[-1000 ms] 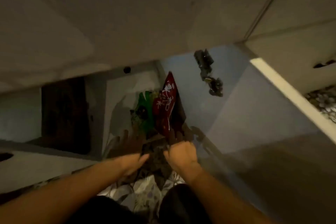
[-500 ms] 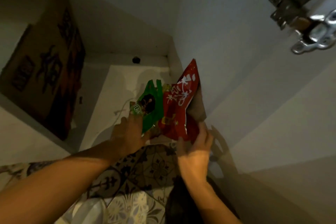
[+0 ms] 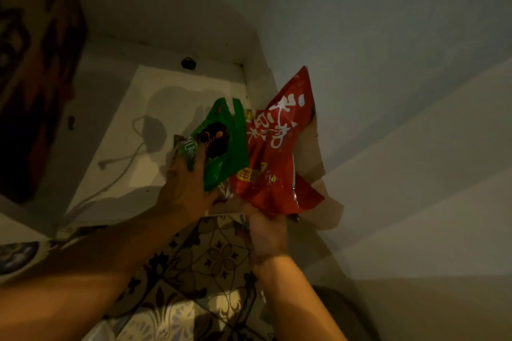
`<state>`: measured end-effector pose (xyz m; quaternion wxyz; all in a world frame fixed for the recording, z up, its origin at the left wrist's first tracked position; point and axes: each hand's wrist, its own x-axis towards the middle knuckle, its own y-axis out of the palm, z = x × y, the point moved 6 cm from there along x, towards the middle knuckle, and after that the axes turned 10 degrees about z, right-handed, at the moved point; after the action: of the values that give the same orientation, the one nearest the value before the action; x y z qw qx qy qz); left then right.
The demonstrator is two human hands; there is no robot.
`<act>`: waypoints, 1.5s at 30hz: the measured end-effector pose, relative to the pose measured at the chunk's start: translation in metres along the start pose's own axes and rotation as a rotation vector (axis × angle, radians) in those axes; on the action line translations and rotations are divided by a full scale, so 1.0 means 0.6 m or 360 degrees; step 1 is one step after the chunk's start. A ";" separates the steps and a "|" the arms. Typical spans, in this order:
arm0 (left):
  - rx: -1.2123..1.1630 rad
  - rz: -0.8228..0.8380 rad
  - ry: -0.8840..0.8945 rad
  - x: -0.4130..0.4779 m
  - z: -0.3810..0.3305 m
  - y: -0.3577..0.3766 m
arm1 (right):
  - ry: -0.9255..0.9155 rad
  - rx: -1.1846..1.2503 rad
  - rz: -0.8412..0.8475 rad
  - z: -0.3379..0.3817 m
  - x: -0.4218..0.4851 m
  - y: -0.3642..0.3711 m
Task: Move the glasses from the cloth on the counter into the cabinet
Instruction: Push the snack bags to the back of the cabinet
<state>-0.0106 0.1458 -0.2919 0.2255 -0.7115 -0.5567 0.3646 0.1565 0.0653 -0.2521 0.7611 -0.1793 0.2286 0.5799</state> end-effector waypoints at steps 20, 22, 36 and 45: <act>-0.0402 0.0001 -0.0015 0.095 0.034 -0.001 | -0.0293 -0.0455 0.0158 0.037 0.214 0.059; -0.0334 -0.0026 -0.0044 0.106 0.035 -0.003 | -0.0295 -0.0523 0.0141 0.039 0.229 0.064; -0.0227 -0.0173 0.0200 0.225 0.043 -0.050 | -0.0330 -0.0482 0.0113 0.088 0.343 0.105; -0.0233 -0.0126 0.0167 0.321 0.038 -0.075 | -0.0421 -0.0483 0.0123 0.141 0.420 0.135</act>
<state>-0.0342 0.3405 -0.3254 0.2160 -0.7216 -0.5971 0.2759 0.1464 0.3339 -0.3223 0.7259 -0.2051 0.0433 0.6551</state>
